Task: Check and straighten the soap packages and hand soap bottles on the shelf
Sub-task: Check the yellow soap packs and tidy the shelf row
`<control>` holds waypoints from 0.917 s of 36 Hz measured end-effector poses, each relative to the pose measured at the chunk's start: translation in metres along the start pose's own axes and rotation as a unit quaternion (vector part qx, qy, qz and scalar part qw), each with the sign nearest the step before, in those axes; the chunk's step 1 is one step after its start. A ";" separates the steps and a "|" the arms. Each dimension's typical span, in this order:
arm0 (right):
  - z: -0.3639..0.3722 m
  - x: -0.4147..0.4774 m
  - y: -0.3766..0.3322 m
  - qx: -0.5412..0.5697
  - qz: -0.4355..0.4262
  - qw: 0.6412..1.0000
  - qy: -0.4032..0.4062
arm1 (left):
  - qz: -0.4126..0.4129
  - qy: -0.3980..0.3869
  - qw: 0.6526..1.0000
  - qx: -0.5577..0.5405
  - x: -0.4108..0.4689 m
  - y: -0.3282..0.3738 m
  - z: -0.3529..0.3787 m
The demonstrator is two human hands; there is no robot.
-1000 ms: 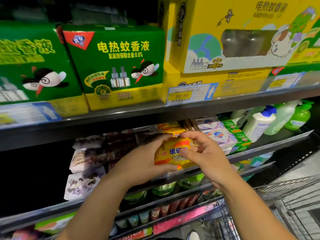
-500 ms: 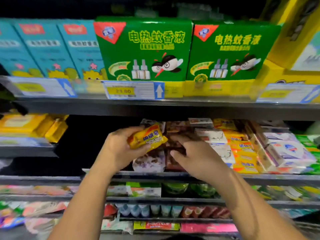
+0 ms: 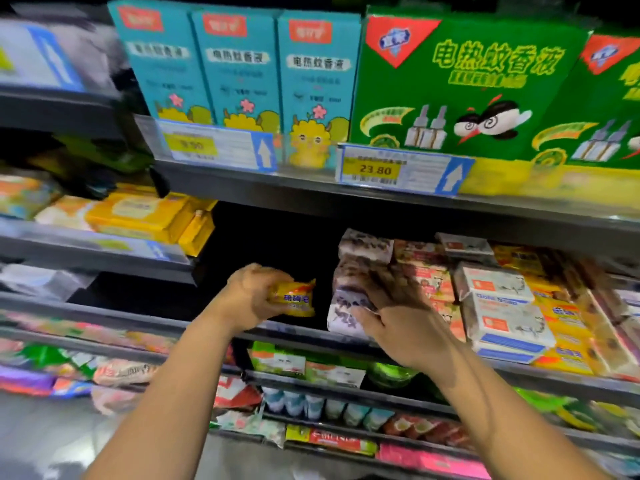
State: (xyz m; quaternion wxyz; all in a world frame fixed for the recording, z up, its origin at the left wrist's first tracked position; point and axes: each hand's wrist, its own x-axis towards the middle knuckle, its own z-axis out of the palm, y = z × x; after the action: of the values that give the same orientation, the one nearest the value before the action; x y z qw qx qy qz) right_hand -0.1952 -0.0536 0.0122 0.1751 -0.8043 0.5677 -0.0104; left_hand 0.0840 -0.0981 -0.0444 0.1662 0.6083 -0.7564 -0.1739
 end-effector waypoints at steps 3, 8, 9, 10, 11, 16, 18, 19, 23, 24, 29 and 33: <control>0.011 0.003 0.007 0.021 -0.015 0.999 0.028 | -0.031 -0.070 0.997 0.015 0.009 -0.004 -0.005; 0.019 0.013 0.020 0.007 -0.044 0.998 0.053 | -0.046 -0.146 0.988 -0.015 0.008 -0.019 -0.004; 0.019 0.015 0.022 -0.018 -0.051 0.997 0.058 | -0.051 -0.153 0.986 -0.033 0.007 -0.020 -0.003; 0.019 0.017 0.024 -0.033 -0.056 0.996 0.060 | -0.057 -0.159 0.985 -0.039 0.004 -0.019 -0.003; 0.020 0.017 0.025 -0.044 -0.051 0.996 0.061 | -0.057 -0.159 0.985 -0.041 0.002 -0.019 -0.002; 0.021 0.015 0.024 -0.059 -0.051 0.995 0.062 | -0.074 -0.162 0.984 -0.026 -0.008 -0.013 0.000; 0.022 0.015 0.025 -0.067 -0.050 0.995 0.063 | -0.074 -0.148 0.985 0.041 -0.012 -0.005 0.001; 0.023 0.016 0.026 -0.071 -0.047 0.994 0.062 | -0.073 -0.133 0.987 0.056 -0.013 0.000 0.000; 0.024 0.018 0.027 -0.073 -0.038 0.995 0.063 | -0.082 -0.112 0.989 0.058 -0.015 0.006 -0.002; 0.022 0.018 0.027 -0.058 -0.041 0.995 0.065 | -0.077 -0.101 0.990 0.055 -0.015 0.008 -0.003; -0.016 0.002 0.016 -0.006 -0.025 0.998 0.059 | -0.024 0.006 1.000 0.000 -0.007 0.046 -0.010; -0.044 -0.006 0.027 -0.051 0.017 0.995 0.087 | 0.026 0.026 0.999 0.019 0.007 0.096 -0.011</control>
State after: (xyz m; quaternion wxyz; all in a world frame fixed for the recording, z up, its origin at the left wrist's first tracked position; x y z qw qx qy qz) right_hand -0.2312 -0.0680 0.0462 0.0836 -0.7984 0.5943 -0.0487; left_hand 0.0046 -0.0860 0.0099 0.1787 0.5957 -0.7707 -0.1387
